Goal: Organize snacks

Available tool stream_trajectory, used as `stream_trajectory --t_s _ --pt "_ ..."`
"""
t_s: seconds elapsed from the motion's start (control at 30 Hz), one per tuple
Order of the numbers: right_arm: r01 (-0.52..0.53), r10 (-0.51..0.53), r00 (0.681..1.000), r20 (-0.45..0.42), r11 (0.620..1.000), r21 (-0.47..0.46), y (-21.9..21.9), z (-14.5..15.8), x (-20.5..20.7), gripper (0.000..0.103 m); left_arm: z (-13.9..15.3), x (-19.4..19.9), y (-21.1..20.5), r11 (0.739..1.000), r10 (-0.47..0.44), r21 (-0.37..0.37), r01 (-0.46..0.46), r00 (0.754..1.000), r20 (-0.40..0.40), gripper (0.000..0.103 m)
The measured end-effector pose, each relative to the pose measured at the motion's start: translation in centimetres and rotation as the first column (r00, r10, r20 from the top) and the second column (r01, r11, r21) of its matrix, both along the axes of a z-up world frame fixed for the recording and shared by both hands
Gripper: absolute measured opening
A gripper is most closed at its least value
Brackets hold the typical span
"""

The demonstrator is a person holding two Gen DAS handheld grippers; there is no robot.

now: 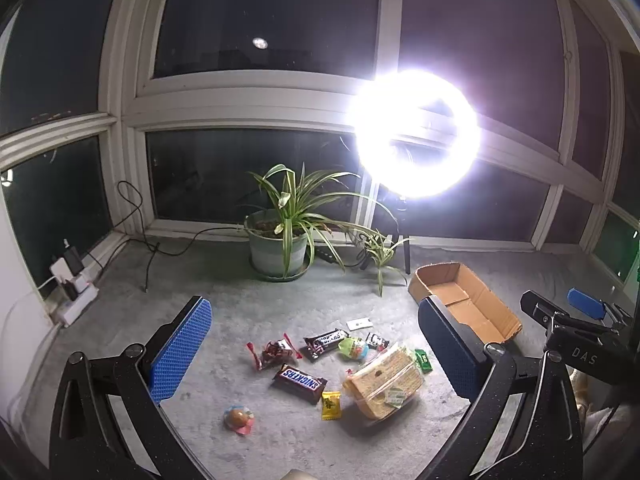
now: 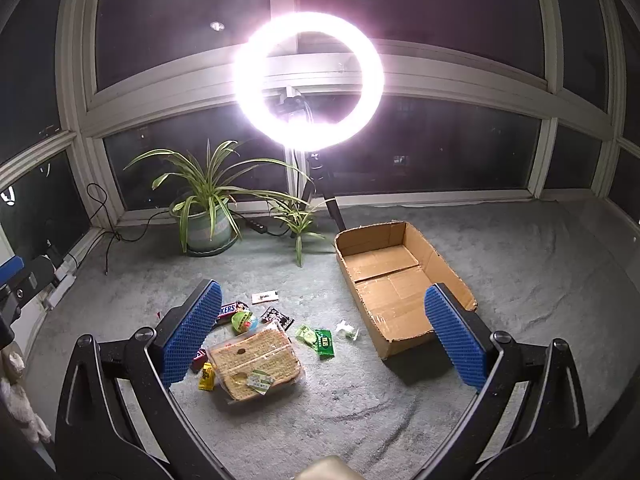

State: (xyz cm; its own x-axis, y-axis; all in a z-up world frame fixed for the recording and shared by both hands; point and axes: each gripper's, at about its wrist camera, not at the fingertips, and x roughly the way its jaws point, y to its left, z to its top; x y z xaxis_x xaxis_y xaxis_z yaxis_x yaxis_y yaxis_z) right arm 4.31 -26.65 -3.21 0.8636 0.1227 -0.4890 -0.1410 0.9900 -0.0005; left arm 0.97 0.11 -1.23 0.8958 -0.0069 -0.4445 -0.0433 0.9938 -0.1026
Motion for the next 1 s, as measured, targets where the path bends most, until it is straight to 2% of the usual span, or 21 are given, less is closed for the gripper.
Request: stream_trajectory --t_s 1.0 --pt "0.0 0.0 1.0 -0.007 1.0 -0.003 0.25 -0.49 0.38 0.103 0.15 0.76 -0.24 1.0 -0.024 -0.02 0.024 1.0 -0.01 0.103"
